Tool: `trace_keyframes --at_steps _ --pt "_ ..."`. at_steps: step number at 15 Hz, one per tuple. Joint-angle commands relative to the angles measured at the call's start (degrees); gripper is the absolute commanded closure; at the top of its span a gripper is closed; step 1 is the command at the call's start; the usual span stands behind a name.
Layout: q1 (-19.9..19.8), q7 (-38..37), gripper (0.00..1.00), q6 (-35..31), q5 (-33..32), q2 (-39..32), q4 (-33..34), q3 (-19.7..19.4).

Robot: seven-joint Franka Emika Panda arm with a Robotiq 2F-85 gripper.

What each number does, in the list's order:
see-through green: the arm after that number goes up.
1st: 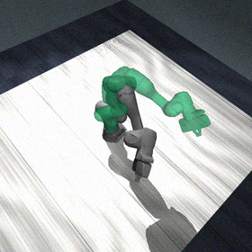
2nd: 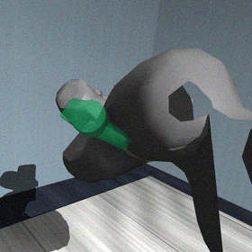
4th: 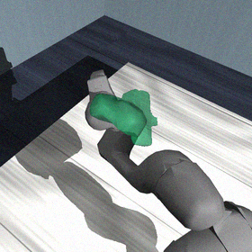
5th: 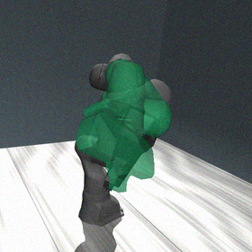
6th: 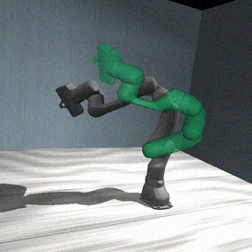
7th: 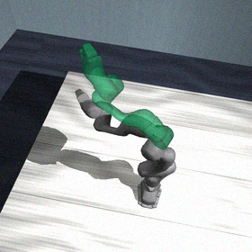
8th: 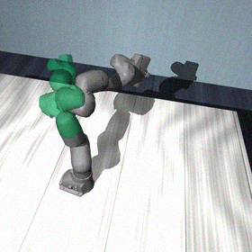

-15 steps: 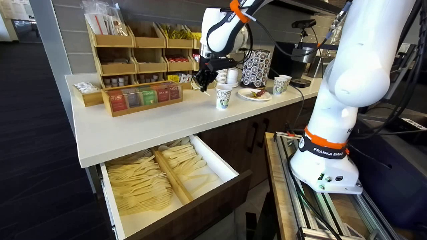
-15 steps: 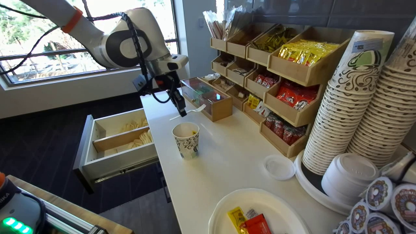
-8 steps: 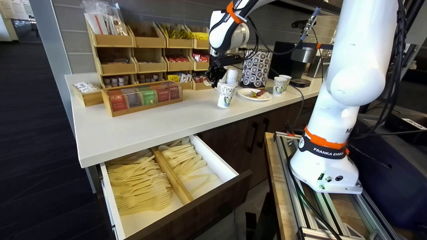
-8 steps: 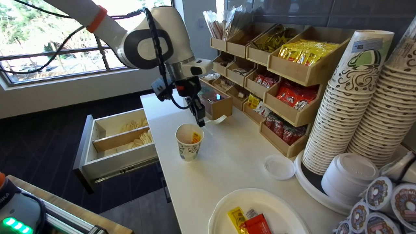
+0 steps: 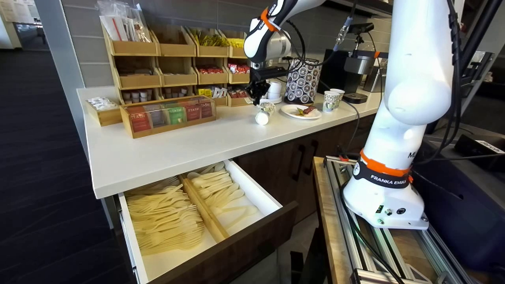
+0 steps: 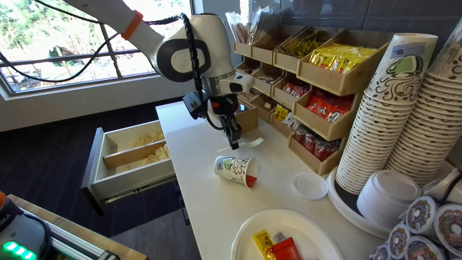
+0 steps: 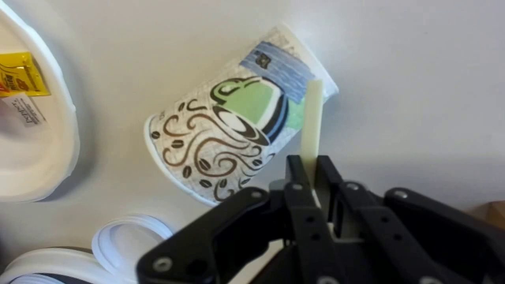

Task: Lift one folk from the open drawer and put it on the cupboard next to the cup

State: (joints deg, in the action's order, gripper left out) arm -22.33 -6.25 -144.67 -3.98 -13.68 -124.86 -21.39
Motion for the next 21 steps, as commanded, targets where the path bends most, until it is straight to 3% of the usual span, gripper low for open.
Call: trace_keyframes --at_steps 1,11,12,14,21 --pt "-0.51 1.52 0.97 2.47 2.75 -3.51 3.58 0.40" --pt "-0.19 -0.39 0.97 2.77 4.97 -10.12 7.80 1.59" --pt "-0.33 -0.18 0.62 3.04 5.39 -10.31 8.30 1.77" --pt "-0.71 0.64 0.55 4.41 6.45 -10.12 9.09 2.23" --pt "-1.64 3.72 0.02 22.78 5.33 -4.48 14.88 0.91"
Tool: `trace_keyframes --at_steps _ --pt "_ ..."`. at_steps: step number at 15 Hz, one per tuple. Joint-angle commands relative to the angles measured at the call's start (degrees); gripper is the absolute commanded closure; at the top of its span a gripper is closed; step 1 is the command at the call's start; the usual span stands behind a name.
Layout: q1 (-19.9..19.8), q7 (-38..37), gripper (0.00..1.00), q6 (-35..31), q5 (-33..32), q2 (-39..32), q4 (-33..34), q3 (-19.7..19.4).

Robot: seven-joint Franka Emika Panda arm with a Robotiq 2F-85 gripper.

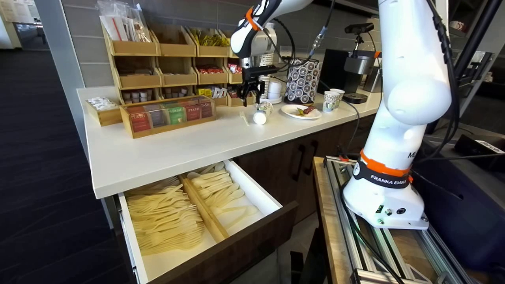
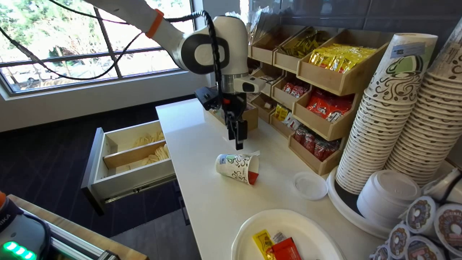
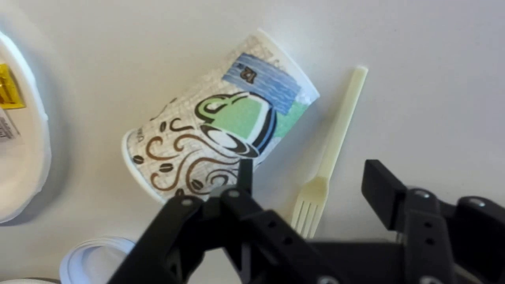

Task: Lift one folk from the open drawer and put it on the cupboard next to the cup

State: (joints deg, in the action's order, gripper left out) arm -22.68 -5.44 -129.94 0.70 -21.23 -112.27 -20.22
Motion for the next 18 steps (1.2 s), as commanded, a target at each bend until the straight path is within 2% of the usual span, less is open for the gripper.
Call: trace_keyframes --at_steps 1,5,13,14,16,18 --pt "-1.45 2.91 0.00 11.84 0.00 4.00 3.63 -0.83" --pt "-3.27 5.62 0.00 26.07 -1.37 6.06 9.06 -2.76" --pt "-12.02 42.52 0.00 28.63 0.92 10.12 8.31 -3.98" --pt "-10.87 35.96 0.00 27.19 -0.27 9.25 9.09 -3.70" --pt "-12.27 40.45 0.00 27.53 -0.16 9.43 9.04 -3.77" --pt "-12.38 41.39 0.00 27.63 -0.14 9.44 9.04 -3.71"
